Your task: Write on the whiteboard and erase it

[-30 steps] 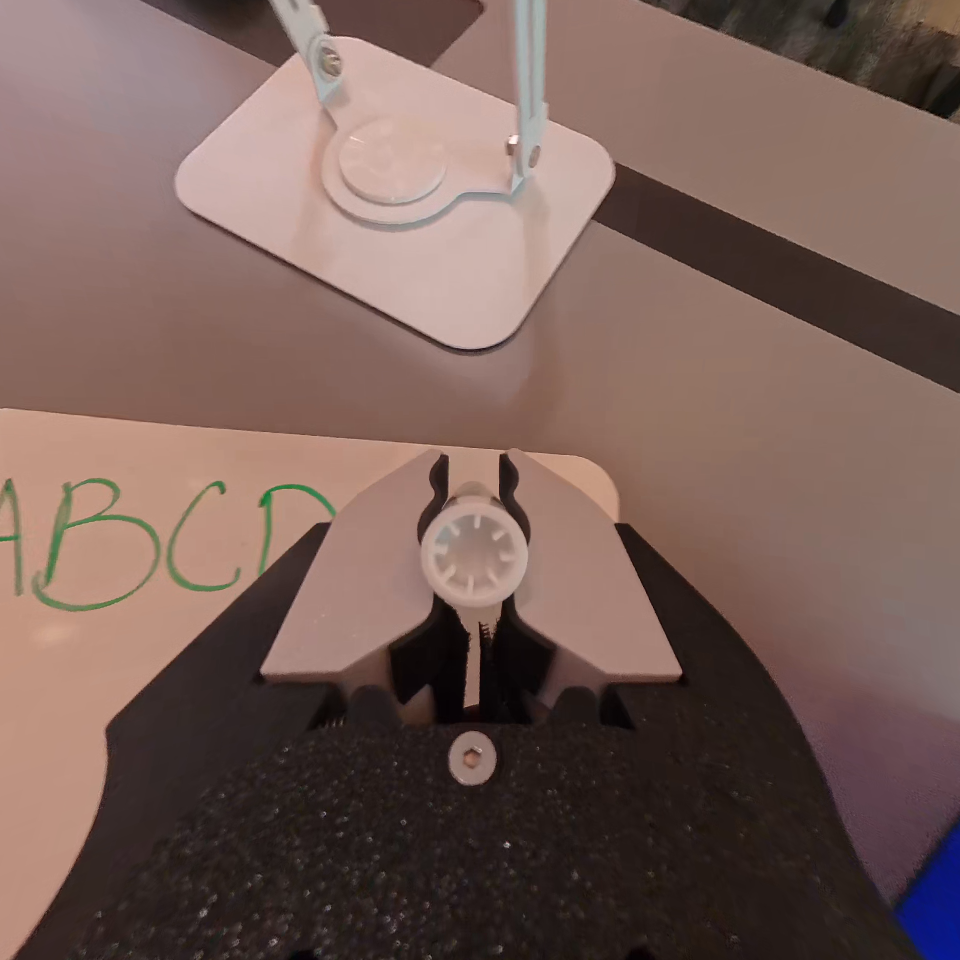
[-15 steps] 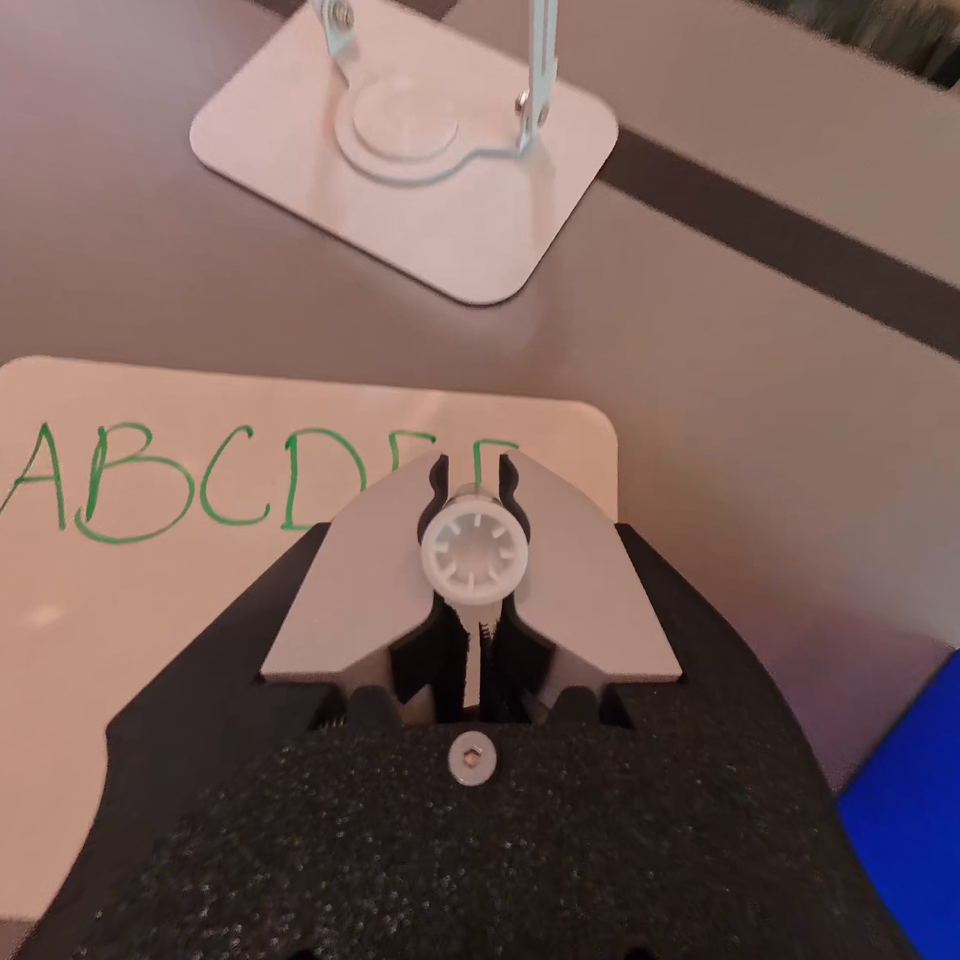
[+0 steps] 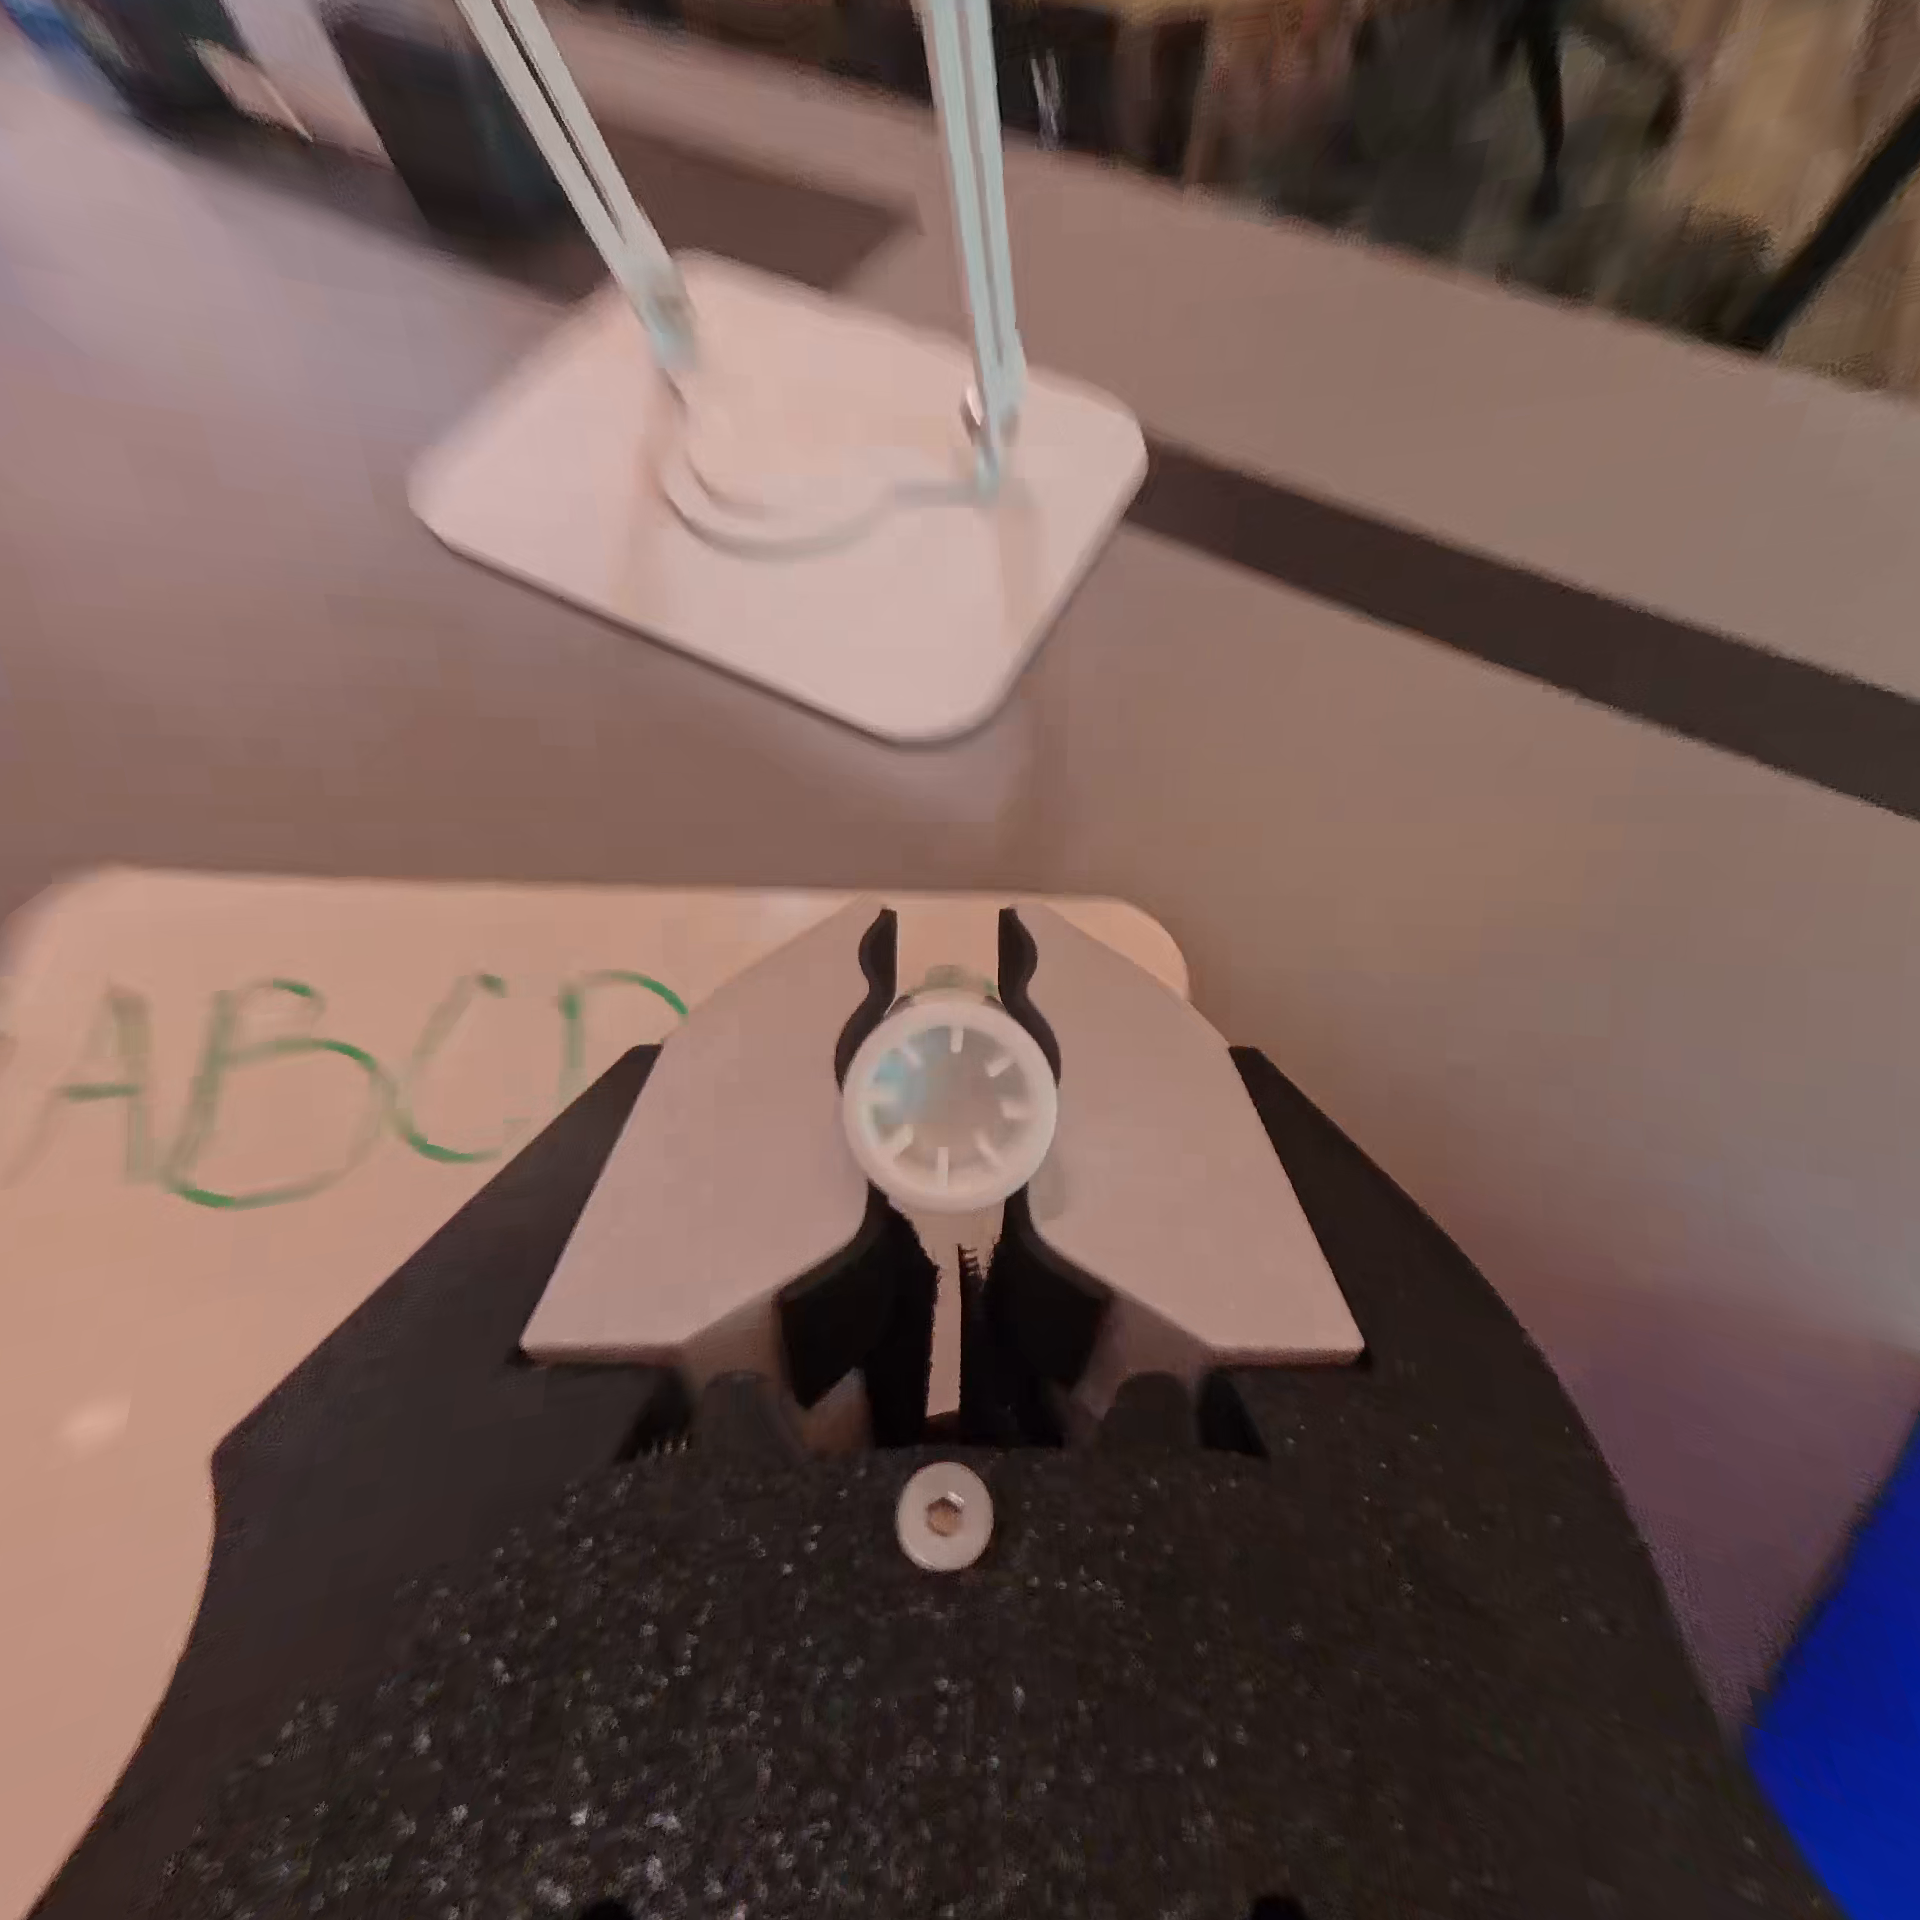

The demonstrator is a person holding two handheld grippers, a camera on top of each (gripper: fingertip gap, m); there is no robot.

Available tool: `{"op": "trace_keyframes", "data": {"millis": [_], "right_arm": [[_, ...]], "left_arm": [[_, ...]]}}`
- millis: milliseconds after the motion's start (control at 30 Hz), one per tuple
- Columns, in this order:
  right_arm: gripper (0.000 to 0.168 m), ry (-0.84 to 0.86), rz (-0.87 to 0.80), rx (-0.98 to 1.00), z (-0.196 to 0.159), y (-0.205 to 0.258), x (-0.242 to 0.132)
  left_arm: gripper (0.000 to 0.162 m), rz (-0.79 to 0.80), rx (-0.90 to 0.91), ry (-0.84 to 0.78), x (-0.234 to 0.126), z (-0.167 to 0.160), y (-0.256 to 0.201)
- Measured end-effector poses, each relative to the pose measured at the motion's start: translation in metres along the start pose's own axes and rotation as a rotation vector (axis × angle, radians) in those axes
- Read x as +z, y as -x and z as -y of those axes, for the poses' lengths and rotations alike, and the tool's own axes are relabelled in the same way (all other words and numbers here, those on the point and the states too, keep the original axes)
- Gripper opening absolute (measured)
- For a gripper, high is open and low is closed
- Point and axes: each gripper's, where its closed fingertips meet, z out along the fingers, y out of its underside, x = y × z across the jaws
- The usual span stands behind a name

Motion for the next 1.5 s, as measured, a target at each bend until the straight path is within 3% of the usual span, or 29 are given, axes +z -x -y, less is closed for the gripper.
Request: {"op": "trace_keyframes", "data": {"millis": [167, 267, 367, 600, 1033, 1167, 1367, 1500], "right_arm": [[0.019, -0.381, 0.326, 0.070, 0.063, 0.089, -0.068], [0.019, -0.464, 0.604, 0.122, 0.058, 0.157, -0.106], [0.019, -0.482, 0.708, 0.171, 0.035, 0.195, -0.125], [0.019, -0.622, 0.645, 0.216, 0.006, 0.226, -0.146], [0.020, -0.449, 0.536, 0.048, -0.024, 0.252, -0.112], [0.019, -0.448, 0.565, 0.083, -0.031, 0.253, -0.108], [0.019, -0.411, 0.566, 0.049, -0.037, 0.255, -0.101], [0.019, -0.422, 0.556, 0.025, -0.039, 0.256, -0.097]], "left_arm": [[0.015, -0.029, 0.024, -0.203, -0.014, 0.031, -0.006], [0.015, -0.100, 0.012, -0.405, -0.036, 0.060, -0.019], [0.015, -0.166, 0.044, -0.531, -0.052, 0.077, -0.037], [0.014, -0.150, 0.272, -0.584, -0.058, 0.078, -0.071], [0.014, 0.033, 0.579, -0.442, -0.039, 0.061, -0.084], [0.012, 0.065, 0.587, -0.426, -0.039, 0.058, -0.082], [0.011, 0.202, 0.735, -0.341, -0.034, 0.053, -0.077], [0.011, 0.203, 0.705, -0.321, -0.032, 0.051, -0.075]]}}
